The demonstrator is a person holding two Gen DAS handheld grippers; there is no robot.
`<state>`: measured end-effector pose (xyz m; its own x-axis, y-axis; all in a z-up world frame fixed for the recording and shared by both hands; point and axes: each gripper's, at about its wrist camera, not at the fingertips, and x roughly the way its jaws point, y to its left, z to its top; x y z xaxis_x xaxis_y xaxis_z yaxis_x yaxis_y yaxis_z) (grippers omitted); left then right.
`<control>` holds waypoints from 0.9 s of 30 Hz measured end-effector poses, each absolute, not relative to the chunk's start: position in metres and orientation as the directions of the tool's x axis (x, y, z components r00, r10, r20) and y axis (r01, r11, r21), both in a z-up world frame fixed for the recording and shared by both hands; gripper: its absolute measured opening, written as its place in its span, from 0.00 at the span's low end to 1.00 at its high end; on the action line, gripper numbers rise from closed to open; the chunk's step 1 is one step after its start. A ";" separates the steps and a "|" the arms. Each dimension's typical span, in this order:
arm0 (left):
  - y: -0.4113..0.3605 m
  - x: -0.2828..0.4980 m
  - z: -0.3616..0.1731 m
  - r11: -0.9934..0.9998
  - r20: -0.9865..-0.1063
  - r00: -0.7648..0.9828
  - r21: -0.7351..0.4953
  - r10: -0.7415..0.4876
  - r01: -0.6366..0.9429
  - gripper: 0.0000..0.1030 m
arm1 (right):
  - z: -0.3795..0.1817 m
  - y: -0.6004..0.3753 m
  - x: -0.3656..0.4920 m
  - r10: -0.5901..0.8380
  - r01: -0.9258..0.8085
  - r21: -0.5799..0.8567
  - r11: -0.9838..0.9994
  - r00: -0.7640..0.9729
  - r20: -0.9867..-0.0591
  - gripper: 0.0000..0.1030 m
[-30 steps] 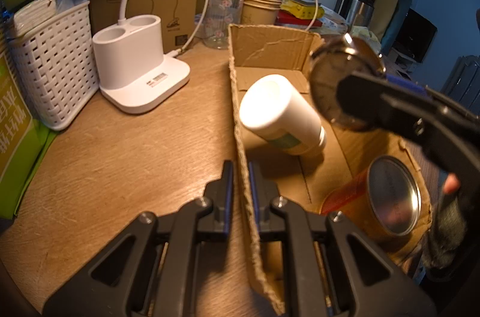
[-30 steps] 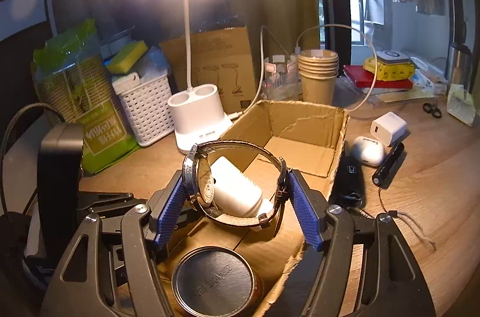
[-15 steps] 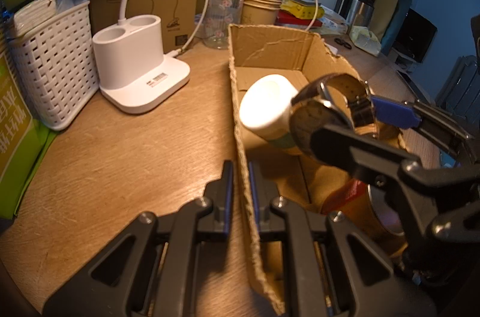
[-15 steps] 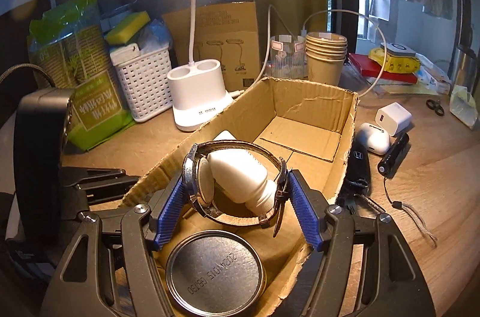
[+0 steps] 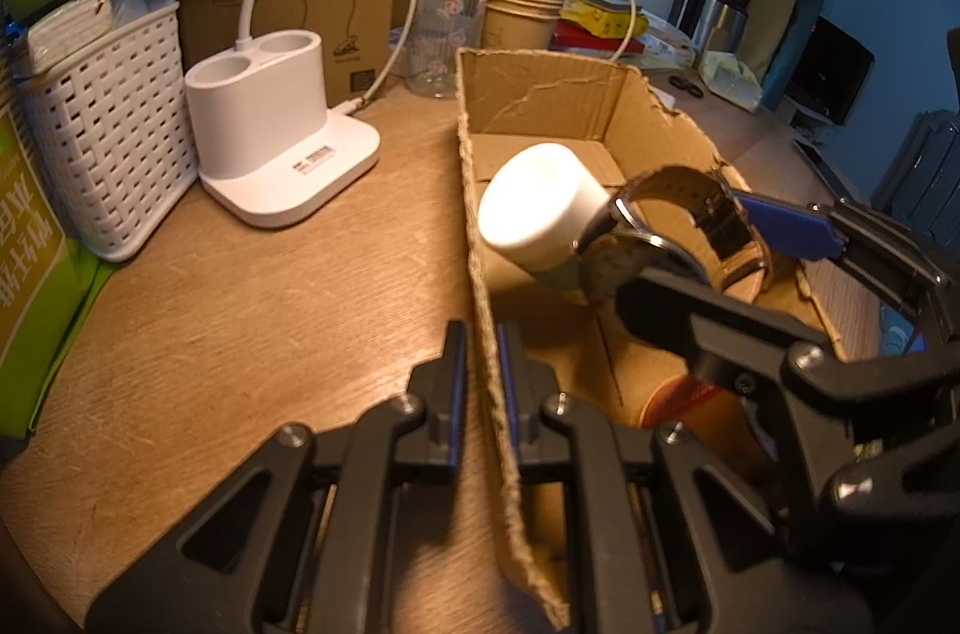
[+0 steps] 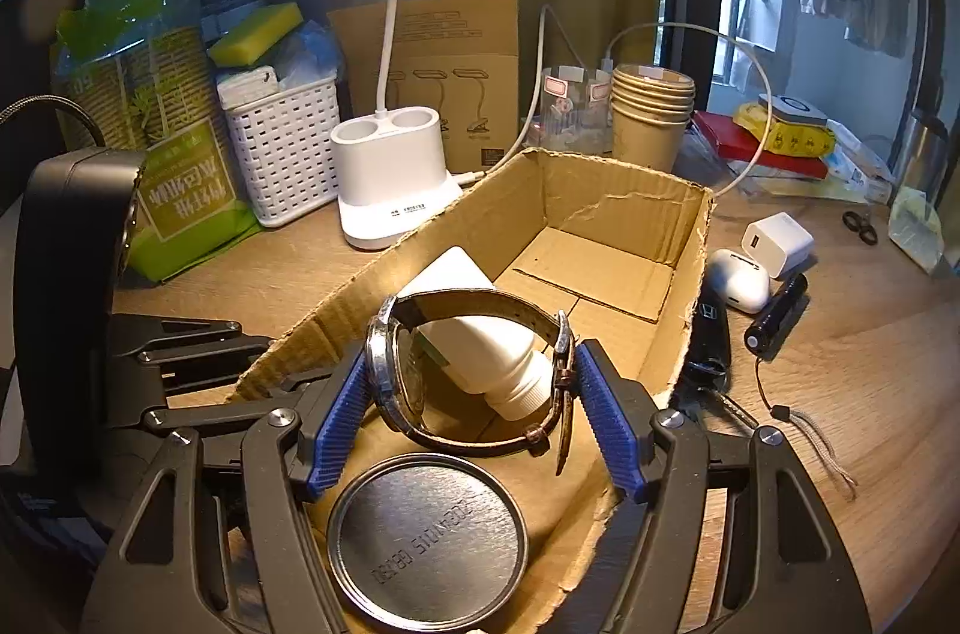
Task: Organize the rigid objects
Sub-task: 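Lift the brown watch and carry it over the box, then open the right gripper to drop the watch into the box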
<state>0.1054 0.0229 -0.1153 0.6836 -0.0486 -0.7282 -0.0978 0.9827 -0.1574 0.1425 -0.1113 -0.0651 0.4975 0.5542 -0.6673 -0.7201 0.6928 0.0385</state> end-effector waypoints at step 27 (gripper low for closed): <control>0.023 0.105 -0.116 0.982 -0.730 0.682 -0.161 -0.050 -0.100 0.11 | -0.041 -0.150 0.151 0.535 -0.662 0.012 0.750 0.595 -0.600 0.76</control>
<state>0.1053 0.0231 -0.1155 0.6820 -0.0499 -0.7296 -0.1005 0.9818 -0.1611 0.1509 -0.1497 -0.0415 0.5947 0.5346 -0.6004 -0.6618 0.7496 0.0120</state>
